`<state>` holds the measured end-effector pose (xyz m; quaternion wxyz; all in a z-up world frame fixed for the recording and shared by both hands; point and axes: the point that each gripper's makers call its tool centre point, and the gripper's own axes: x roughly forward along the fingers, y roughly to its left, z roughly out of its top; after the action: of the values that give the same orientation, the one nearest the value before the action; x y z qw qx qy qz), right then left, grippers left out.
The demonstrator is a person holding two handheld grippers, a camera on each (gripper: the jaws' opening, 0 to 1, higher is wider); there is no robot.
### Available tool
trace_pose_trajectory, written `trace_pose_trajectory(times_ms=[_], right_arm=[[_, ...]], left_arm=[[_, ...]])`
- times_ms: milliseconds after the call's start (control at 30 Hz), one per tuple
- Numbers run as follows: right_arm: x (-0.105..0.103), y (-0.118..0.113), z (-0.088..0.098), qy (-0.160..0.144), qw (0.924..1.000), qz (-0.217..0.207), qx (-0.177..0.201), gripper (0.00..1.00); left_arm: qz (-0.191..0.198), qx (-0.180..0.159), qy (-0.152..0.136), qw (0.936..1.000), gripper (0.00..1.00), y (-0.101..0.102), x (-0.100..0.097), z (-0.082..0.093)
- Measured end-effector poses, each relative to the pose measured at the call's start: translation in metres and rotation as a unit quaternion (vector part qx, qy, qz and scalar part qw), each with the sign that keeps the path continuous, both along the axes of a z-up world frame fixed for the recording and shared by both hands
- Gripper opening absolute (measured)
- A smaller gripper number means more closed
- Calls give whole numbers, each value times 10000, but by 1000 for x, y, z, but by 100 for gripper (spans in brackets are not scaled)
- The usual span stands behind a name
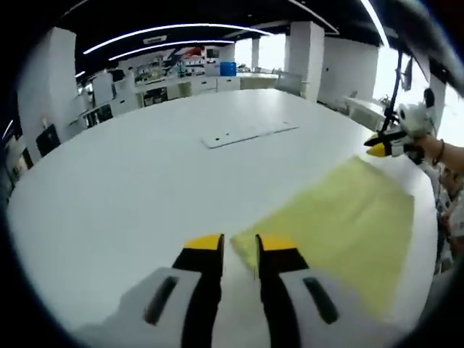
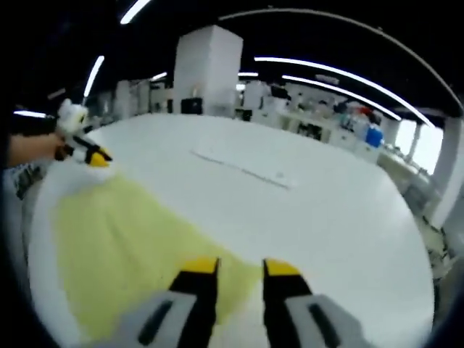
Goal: Fold the garment on the visible template until the final outline fits inside the template.
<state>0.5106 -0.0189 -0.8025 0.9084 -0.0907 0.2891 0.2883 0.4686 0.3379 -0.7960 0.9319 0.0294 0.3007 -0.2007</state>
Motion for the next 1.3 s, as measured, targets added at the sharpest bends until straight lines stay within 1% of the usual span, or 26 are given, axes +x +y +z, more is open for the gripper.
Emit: trace_pose_trajectory(times_ms=[67, 100, 133, 200, 300, 367, 400, 500, 533, 600, 700, 767, 800, 833, 967, 1033, 1100, 1167, 1300], right_arm=[[-5, 0, -3, 184, 9997, -66, 168, 36], [-8, 0, -4, 310, 9990, -126, 285, 42], [-10, 2, -1, 246, 9993, -84, 250, 46], [-15, 1, 0, 237, 9994, -50, 250, 52], [-28, 2, 2, 336, 9991, 20, 268, 59], [-34, 2, 2, 392, 9988, 45, 279, 64], [-38, 2, 2, 402, 9988, 54, 280, 67], [-52, 2, 1, 412, 9989, 139, 202, 70], [-63, 4, 1, 426, 9988, 168, 175, 71], [-65, 2, 1, 442, 9987, 220, 161, 74], [-76, 4, 2, 447, 9985, 282, 173, 77], [-85, 4, 3, 404, 9986, 323, 120, 79], [-91, 5, 4, 391, 9986, 355, 95, 80], [-94, 5, 4, 402, 9984, 378, 85, 80], [-112, 7, 5, 427, 9981, 418, 140, 81], [-120, 7, 5, 448, 9978, 449, 175, 81], [-129, 7, 4, 459, 9978, 459, 163, 81], [-135, 6, 3, 477, 9976, 469, 157, 81], [-150, 6, -2, 572, 9970, 503, 154, 81]], left_arm=[[198, -313, 47, 9993, 25, 1, -3, 4], [271, -358, 34, 9990, 28, 6, -2, 5], [292, -375, 2, 9989, 32, 10, -2, 5], [355, -485, -3, 9982, 37, 12, -7, 9], [398, -685, -47, 9968, 43, 8, -19, 16], [413, -709, -52, 9966, 47, 4, -29, 19], [449, -698, -54, 9965, 48, 7, -31, 17], [452, -682, -65, 9966, 52, 8, -42, 16], [454, -709, -58, 9964, 54, 7, -47, 16], [449, -769, -50, 9960, 56, 5, -56, 15], [451, -798, -50, 9958, 57, -2, -73, 14], [432, -869, -25, 9953, 57, -2, -77, 13], [425, -869, -14, 9953, 56, -4, -83, 12], [420, -854, 21, 9955, 56, -8, -94, 11], [412, -894, 59, 9951, 54, -11, -108, 3], [409, -865, 86, 9954, 53, -12, -119, 2], [524, -962, -2, 9940, 53, -13, -127, 4], [625, -1065, 5, 9923, 52, -13, -133, 2], [659, -1096, 19, 9918, 51, -15, -144, -2]])
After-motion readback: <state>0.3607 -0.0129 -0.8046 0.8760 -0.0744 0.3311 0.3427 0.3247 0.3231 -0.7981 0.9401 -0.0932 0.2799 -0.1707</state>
